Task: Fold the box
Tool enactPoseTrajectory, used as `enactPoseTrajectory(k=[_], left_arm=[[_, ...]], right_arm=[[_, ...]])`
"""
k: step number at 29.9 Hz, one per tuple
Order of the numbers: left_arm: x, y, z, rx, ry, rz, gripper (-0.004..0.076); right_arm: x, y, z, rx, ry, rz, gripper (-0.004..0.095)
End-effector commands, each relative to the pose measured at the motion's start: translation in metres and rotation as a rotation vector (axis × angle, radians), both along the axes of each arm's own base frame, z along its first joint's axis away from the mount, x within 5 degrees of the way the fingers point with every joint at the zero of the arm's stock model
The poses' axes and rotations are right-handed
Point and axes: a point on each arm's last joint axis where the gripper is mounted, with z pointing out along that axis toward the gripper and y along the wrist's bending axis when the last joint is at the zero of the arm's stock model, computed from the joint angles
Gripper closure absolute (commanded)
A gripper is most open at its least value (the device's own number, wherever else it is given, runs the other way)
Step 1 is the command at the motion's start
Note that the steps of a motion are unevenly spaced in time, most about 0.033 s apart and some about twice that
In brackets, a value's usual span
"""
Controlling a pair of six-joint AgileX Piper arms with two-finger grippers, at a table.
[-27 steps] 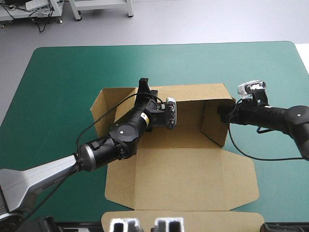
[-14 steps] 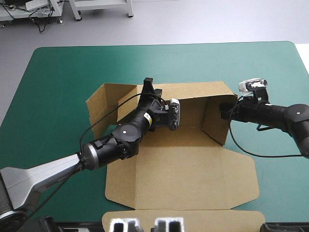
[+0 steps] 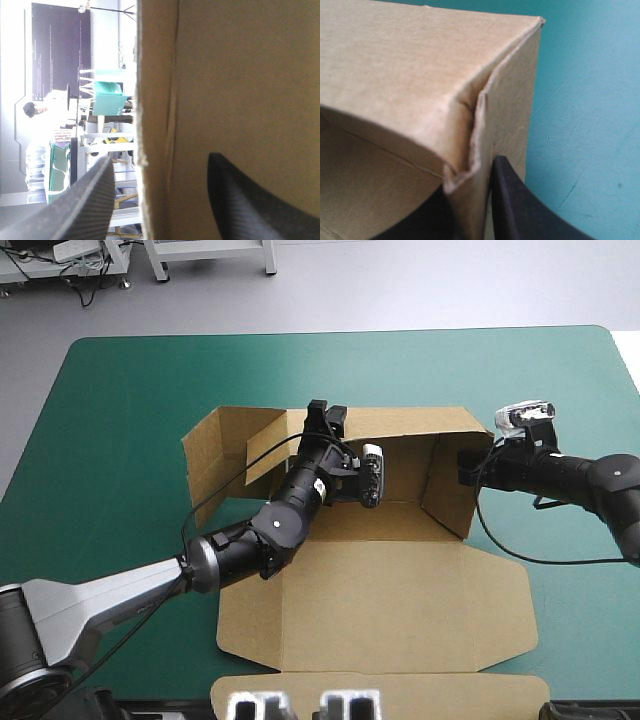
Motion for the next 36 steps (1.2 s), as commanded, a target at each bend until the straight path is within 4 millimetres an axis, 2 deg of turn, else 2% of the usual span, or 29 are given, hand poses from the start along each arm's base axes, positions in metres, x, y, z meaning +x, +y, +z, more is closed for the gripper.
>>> enactPoseTrajectory(k=[1,9,12,16,21,24,27,31,36], left_arm=[[-0.015,-0.008,0.027,-0.072,-0.092,-0.027,0.0312],[-0.05,-0.031,0.03,-0.08,-0.112,-0.106,0.0312],[-0.062,-0.037,0.037,-0.098,-0.141,-0.103,0.0313],[-0.073,-0.04,0.063,-0.168,-0.198,-0.076,0.0344],[-0.079,-0.031,0.113,-0.305,-0.255,-0.069,0.0459],[-0.073,-0.016,0.144,-0.4,-0.291,-0.027,0.057],[-0.055,0.003,0.17,-0.466,-0.335,0.052,0.073],[-0.018,0.042,0.19,-0.54,-0.35,0.231,0.0727],[0.032,0.111,0.197,-0.689,-0.23,0.516,0.0727]], right_arm=[[-0.006,0.006,-0.001,0.008,0.04,0.082,0.0906],[-0.006,0.005,-0.001,0.005,0.036,0.074,0.0906],[-0.006,0.005,-0.001,0.005,0.036,0.075,0.0906],[-0.005,0.005,-0.001,0.003,0.033,0.07,0.0906],[-0.005,0.004,-0.001,-0.001,0.028,0.062,0.0906],[-0.005,0.004,-0.001,0.001,0.03,0.06,0.0906],[-0.004,0.004,-0.001,0.006,0.033,0.054,0.0905],[-0.003,0.005,0.002,0.011,0.054,0.036,0.0906],[0.001,0.012,0.015,-0.101,0.072,0.052,0.0906]])
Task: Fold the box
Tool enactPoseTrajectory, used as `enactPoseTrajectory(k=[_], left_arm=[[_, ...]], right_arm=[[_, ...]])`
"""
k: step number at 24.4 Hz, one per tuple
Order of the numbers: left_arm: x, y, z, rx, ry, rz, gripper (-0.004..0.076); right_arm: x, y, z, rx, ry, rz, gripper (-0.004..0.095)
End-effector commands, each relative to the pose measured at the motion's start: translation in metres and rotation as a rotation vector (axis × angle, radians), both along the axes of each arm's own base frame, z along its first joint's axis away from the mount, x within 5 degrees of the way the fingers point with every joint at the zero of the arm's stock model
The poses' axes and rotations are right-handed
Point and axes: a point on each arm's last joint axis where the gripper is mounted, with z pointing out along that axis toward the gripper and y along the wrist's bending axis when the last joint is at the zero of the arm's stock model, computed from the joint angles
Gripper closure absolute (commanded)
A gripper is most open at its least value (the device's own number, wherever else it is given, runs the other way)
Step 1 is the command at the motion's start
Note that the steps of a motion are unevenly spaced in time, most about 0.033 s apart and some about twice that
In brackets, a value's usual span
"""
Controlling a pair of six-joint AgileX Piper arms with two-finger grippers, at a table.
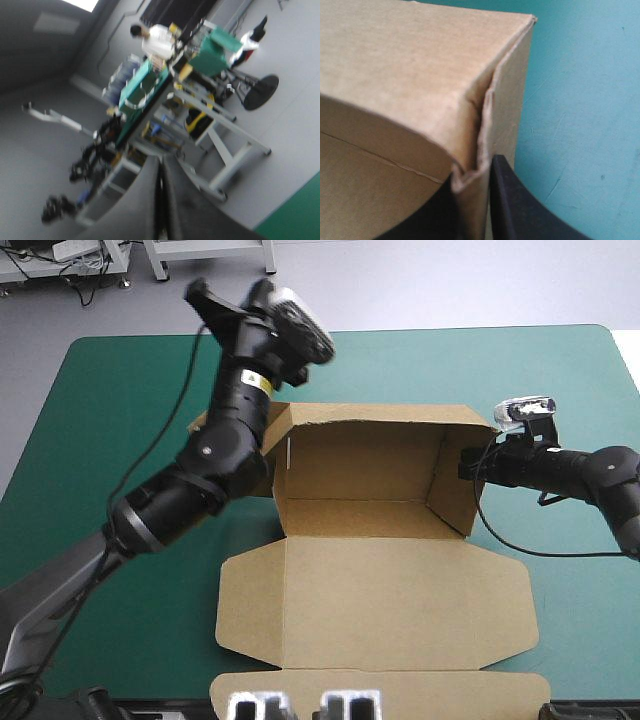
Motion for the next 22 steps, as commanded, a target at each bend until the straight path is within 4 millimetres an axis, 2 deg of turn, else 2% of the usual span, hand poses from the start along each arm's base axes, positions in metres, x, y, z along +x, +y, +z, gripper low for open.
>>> enactPoseTrajectory(k=[1,5,8,13,14,15,16,17,20,22], left_arm=[[0.017,0.064,0.026,-0.203,0.052,0.164,0.0727],[0.04,0.118,0.009,-0.33,0.256,0.291,0.0727],[0.049,0.154,-0.005,-0.399,0.409,0.365,0.0727],[0.049,0.196,-0.023,-0.528,0.607,0.432,0.0727],[0.046,0.209,-0.029,-0.566,0.693,0.457,0.0727],[0.044,0.214,-0.032,-0.571,0.727,0.466,0.0727],[0.04,0.22,-0.037,-0.587,0.803,0.469,0.0727],[0.039,0.221,-0.039,-0.591,0.83,0.469,0.0727],[0.037,0.221,-0.041,-0.602,0.873,0.447,0.0727],[0.038,0.22,-0.041,-0.592,0.876,0.44,0.0727]], right_arm=[[-0.004,0.013,0.012,-0.073,0.051,0.092,0.0905],[0.002,0.024,0.033,-0.105,0.044,0.076,0.0906],[0.012,0.029,0.044,-0.1,0.089,0.066,0.0906],[0.043,0.036,0.04,-0.131,0.214,0.091,0.0904],[0.059,0.039,0.034,-0.141,0.248,0.106,0.0897],[0.065,0.04,0.031,-0.14,0.257,0.105,0.0892],[0.079,0.044,0.024,-0.147,0.267,0.111,0.0853],[0.085,0.044,0.019,-0.147,0.28,0.105,0.0821],[0.11,0.047,0.001,-0.13,0.32,0.083,0.055],[0.12,0.048,-0.006,-0.117,0.339,0.062,0.0477]])
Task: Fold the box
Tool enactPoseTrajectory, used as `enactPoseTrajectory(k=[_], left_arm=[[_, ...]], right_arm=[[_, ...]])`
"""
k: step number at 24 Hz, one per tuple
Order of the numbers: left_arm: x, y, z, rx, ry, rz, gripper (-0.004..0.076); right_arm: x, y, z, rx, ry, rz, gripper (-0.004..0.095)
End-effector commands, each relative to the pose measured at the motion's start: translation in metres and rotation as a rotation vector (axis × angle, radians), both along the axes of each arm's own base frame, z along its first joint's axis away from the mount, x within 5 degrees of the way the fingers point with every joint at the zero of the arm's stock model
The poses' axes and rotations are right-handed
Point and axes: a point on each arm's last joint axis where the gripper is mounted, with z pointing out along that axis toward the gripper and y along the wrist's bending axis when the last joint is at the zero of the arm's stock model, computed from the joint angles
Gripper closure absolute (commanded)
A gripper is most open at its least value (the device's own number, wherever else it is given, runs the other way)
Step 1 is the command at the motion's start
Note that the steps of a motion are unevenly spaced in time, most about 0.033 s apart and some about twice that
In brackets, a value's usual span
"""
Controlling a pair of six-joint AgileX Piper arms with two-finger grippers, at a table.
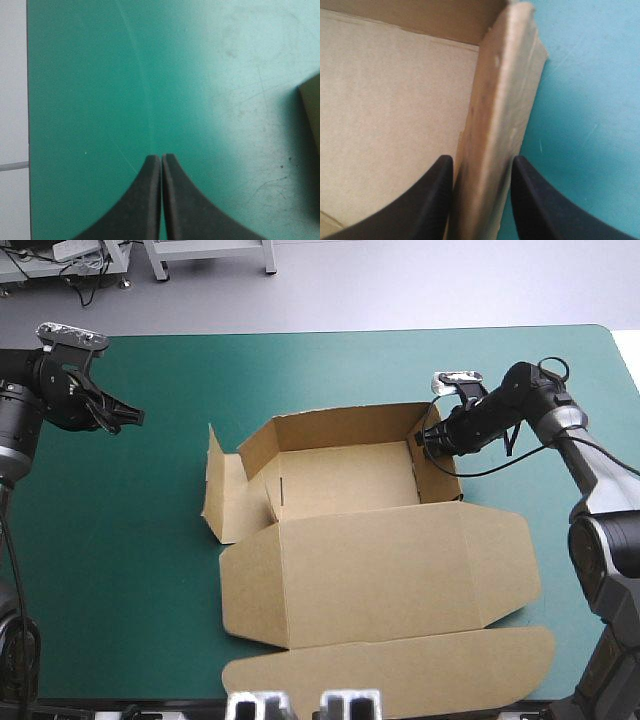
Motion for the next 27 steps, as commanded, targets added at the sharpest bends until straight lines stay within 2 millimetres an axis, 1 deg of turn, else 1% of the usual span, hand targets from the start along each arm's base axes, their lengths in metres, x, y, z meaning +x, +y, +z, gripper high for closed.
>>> enactPoseTrajectory(k=[1,2,3,4,5,6,7,9,11,12,14,15,17,19,20,23,26,27], left_arm=[[-0.007,0.001,0.023,-0.002,-0.105,-0.007,0.0727],[-0.007,0.001,0.022,-0.002,-0.1,-0.007,0.0727],[-0.004,0.001,0.018,0.001,-0.078,-0.006,0.0727],[-0.001,0.002,0.015,0.004,-0.065,-0.005,0.0727],[0.003,0.002,0.01,0.0,-0.051,-0.006,0.0727],[0.005,0.002,0.008,0.0,-0.044,-0.006,0.0727],[0.009,0.002,0.003,-0.001,-0.029,-0.006,0.0727],[0.016,0.002,-0.005,-0.004,0.0,-0.006,0.0727],[0.021,0.002,-0.011,-0.011,0.022,-0.003,0.0727],[0.023,0.004,-0.015,-0.039,0.03,0.008,0.0727],[0.028,0.011,-0.023,-0.183,0.046,0.042,0.0727],[0.028,0.019,-0.025,-0.264,0.057,0.061,0.0727],[0.026,0.029,-0.027,-0.33,0.075,0.094,0.0727],[0.023,0.039,-0.028,-0.379,0.098,0.125,0.0727],[0.021,0.043,-0.029,-0.39,0.109,0.137,0.0727],[0.017,0.045,-0.03,-0.399,0.142,0.142,0.0727],[0.018,0.042,-0.029,-0.434,0.142,0.133,0.0727],[0.018,0.041,-0.029,-0.451,0.139,0.129,0.0727]], right_arm=[[0.006,0.001,0.03,0.023,-0.092,-0.013,0.0477],[0.007,0.001,0.034,0.025,-0.099,-0.009,0.0477],[0.007,0.002,0.045,0.029,-0.11,0.004,0.0476],[0.007,0.002,0.057,0.034,-0.117,0.013,0.0476],[0.006,0.003,0.077,0.037,-0.124,0.027,0.0476],[0.005,0.003,0.085,0.039,-0.122,0.023,0.0476],[0.002,0.002,0.101,0.041,-0.115,0.009,0.0478],[-0.002,-0.001,0.129,0.043,-0.174,-0.057,0.0478],[-0.007,-0.003,0.144,0.042,-0.217,-0.069,0.0478],[-0.012,-0.005,0.151,0.033,-0.231,-0.088,0.0478],[-0.025,-0.011,0.167,-0.006,-0.269,-0.135,0.0478],[-0.031,-0.014,0.173,-0.009,-0.281,-0.158,0.0478],[-0.042,-0.015,0.179,-0.005,-0.288,-0.159,0.0483],[-0.052,-0.016,0.176,-0.009,-0.266,-0.159,0.0488],[-0.056,-0.016,0.17,-0.011,-0.244,-0.158,0.0488],[-0.057,-0.016,0.144,-0.03,-0.159,-0.138,0.0491],[-0.05,-0.011,0.12,-0.005,-0.114,-0.109,0.0492],[-0.048,-0.01,0.115,0.007,-0.105,-0.105,0.0491]])
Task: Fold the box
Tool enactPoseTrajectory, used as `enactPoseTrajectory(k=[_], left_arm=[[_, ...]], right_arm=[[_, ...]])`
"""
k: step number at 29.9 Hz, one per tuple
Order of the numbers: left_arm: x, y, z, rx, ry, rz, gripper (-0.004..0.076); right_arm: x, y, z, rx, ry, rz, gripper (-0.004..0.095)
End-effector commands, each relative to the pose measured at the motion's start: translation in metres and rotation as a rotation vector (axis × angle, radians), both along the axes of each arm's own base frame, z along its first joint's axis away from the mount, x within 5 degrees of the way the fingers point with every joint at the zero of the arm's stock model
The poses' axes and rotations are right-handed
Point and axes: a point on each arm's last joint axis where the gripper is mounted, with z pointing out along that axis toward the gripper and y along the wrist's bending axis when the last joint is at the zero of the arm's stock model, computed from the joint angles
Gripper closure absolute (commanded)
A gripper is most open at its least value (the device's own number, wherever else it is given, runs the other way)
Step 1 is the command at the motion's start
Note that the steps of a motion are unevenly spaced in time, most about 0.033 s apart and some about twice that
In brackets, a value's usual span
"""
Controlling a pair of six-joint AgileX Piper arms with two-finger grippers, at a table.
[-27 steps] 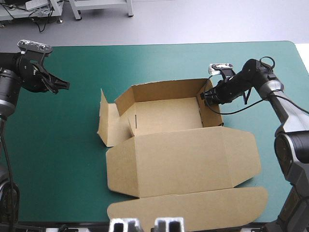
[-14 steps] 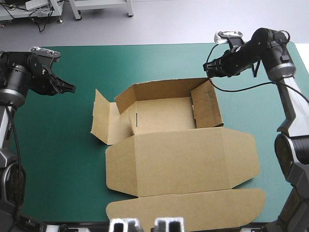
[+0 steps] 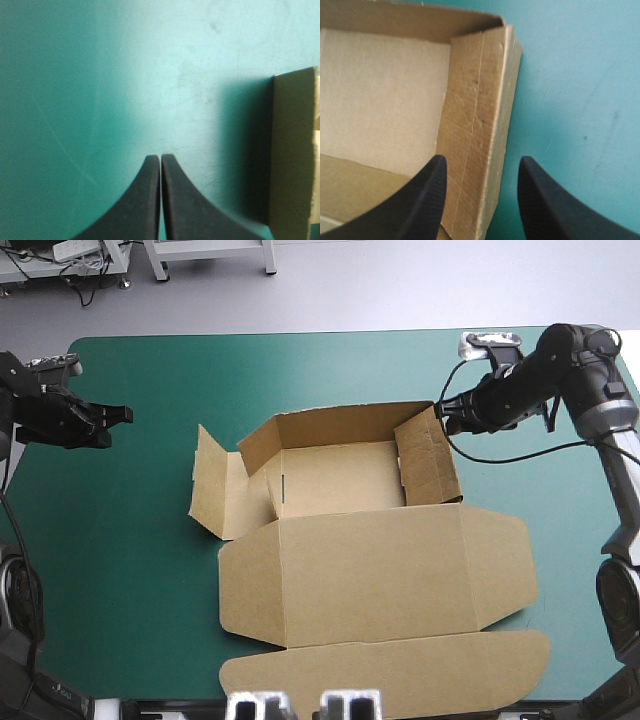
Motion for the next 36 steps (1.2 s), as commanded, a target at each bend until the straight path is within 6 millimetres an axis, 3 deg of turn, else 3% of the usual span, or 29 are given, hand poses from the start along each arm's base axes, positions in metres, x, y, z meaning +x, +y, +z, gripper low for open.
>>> enactPoseTrajectory(k=[1,12,14,17,18,20,24,29,36], left_arm=[[-0.011,-0.011,0.025,-0.077,-0.056,-0.027,0.0727],[-0.01,-0.016,0.027,-0.121,-0.074,-0.051,0.0727],[-0.01,-0.016,0.027,-0.121,-0.074,-0.051,0.0727],[-0.01,-0.016,0.027,-0.102,-0.083,-0.089,0.0727],[-0.01,-0.016,0.027,-0.095,-0.086,-0.102,0.0727],[-0.008,-0.015,0.027,-0.087,-0.099,-0.108,0.0727],[-0.004,-0.008,0.03,-0.102,-0.164,-0.072,0.0727],[-0.005,0.013,0.036,-0.192,-0.254,-0.028,0.0727],[-0.005,0.036,0.042,-0.506,-0.383,-0.055,0.0727]], right_arm=[[0.0,0.004,0.002,0.053,-0.045,0.022,0.0491],[0.026,0.008,-0.052,0.044,0.118,0.064,0.0536],[0.031,0.011,-0.063,0.07,0.158,0.071,0.0613],[0.036,0.017,-0.077,0.116,0.196,0.105,0.088],[0.037,0.018,-0.078,0.134,0.204,0.103,0.0927],[0.039,0.023,-0.08,0.191,0.207,0.117,0.0919],[0.037,0.03,-0.07,0.291,0.193,0.123,0.0923],[0.029,0.033,-0.042,0.336,0.115,0.145,0.0923],[0.01,0.026,0.025,0.359,-0.08,0.156,0.0923]])
